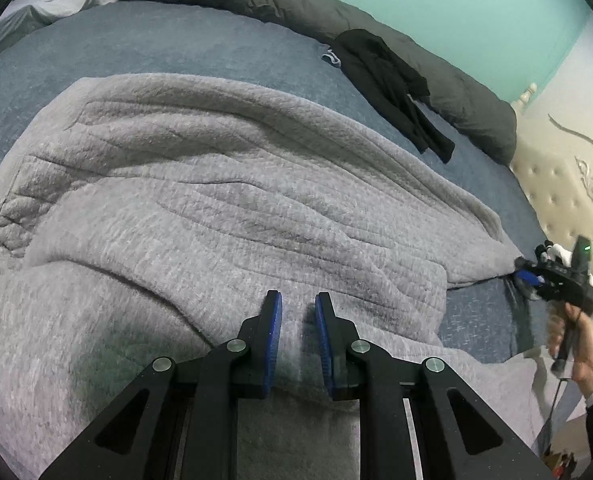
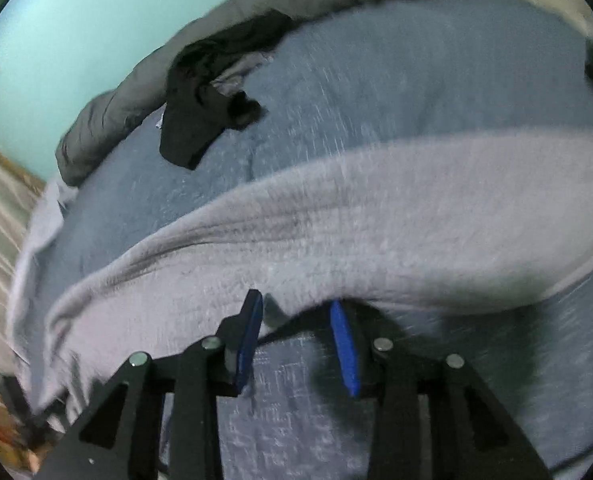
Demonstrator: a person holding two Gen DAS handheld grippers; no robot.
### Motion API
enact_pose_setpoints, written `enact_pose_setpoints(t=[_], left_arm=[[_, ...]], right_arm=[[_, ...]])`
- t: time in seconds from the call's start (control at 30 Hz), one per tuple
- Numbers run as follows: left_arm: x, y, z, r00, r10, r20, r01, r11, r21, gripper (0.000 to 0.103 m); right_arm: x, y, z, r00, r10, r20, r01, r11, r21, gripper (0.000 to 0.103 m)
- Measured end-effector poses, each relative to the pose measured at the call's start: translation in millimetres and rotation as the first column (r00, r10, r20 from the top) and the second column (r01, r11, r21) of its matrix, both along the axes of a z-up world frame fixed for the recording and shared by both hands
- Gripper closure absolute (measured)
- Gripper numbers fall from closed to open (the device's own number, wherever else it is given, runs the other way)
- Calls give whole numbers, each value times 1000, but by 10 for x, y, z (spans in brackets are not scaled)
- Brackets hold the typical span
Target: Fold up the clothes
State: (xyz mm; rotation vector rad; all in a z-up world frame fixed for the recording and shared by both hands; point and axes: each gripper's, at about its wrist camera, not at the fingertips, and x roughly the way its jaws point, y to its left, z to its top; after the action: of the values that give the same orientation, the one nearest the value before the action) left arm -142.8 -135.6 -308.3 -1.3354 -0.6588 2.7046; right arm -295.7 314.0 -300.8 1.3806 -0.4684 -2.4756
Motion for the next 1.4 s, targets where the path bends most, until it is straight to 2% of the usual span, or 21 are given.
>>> enact_pose_setpoints(t=[0.03,0.17,0.23,0.33,0.43,0.53,0.67,0.7,0.77,0.87,0.97,1.23,1.37,1.4], left_arm=[[-4,2,-1,1000,-1,1,1,1000,0,84],[-20,12,-3,1000,-4,4,4,1000,0,84],[-29,17,-4,1000,-6,5,6,1000,0,84],[-19,15,-3,1000,-8,5,8,1000,4,84],[-8,15,-12,1000,-15,7,15,1000,1,84],[8,20,-8,1000,-20,8,20,1000,-3,84],[26,1,-13,1000,-24,6,24,1000,6,84],[29,-6,-14,1000,-25,6,25,1000,8,84],[35,-21,-17,1000,-27,6,27,1000,12,84],[44,-39,-22,1000,-28,3,28,999,19,84],[55,-48,-20,1000,-25,-1,25,999,24,84],[97,-85,30,1000,7,-21,-6,1000,27,84],[85,-106,-5,1000,9,-7,-9,1000,30,84],[79,-105,-17,1000,9,-3,-9,999,32,84]], right_arm=[[33,-32,83,1000,13,-25,-12,999,30,66],[32,-585,122,983,186,1,-186,982,-15,58],[55,-890,103,964,263,29,-260,963,-64,57],[164,-1439,-5,918,387,81,-371,914,-165,57],[331,-1918,-111,861,497,110,-472,860,-196,57],[389,-2281,-276,825,546,145,-511,831,-219,57],[464,-2525,-424,801,573,172,-526,812,-254,57],[475,-2573,-453,796,578,181,-529,808,-259,69],[487,-2601,-455,797,577,180,-525,808,-267,93],[370,-2511,-340,826,548,134,-487,812,-320,98],[241,-2380,-186,858,504,95,-438,816,-376,99],[89,-2342,-139,883,461,82,-385,816,-432,99],[163,-2392,-258,856,500,130,-415,816,-402,94],[186,-2374,-278,854,501,140,-416,820,-394,89]])
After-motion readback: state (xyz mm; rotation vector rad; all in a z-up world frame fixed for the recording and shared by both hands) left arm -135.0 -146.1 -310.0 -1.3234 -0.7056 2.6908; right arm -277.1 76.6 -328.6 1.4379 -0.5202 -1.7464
